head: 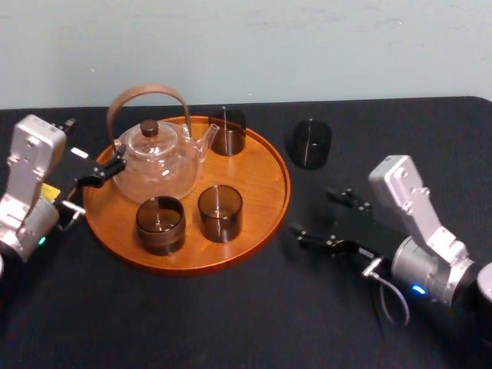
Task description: Pick up the glass from the table and place it on the tray.
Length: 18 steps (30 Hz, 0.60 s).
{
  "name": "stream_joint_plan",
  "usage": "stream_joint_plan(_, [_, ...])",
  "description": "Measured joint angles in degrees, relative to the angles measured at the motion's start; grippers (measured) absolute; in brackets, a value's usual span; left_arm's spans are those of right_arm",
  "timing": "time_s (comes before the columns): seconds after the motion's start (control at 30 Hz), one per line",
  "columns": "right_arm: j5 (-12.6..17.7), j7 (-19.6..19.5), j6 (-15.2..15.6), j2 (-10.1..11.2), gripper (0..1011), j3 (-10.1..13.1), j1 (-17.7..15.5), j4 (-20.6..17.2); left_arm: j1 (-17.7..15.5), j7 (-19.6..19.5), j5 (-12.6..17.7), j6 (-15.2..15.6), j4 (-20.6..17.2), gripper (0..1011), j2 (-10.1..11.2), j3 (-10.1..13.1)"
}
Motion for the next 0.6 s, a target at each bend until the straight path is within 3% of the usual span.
stream_joint_plan(0.37, [2.12, -1.36, -0.67, 0.07, 1002, 5.77, 1.6, 4.36, 0.0, 0.0, 0.0, 0.0, 0.0, 1010, 0.0, 0.0])
stream_joint_plan(0.6, [2.28, -1.42, -0.48, -0.76, 1002, 6.36, 4.23, 7.44, 0.0, 0.0, 0.0, 0.0, 0.0, 1010, 0.0, 0.0])
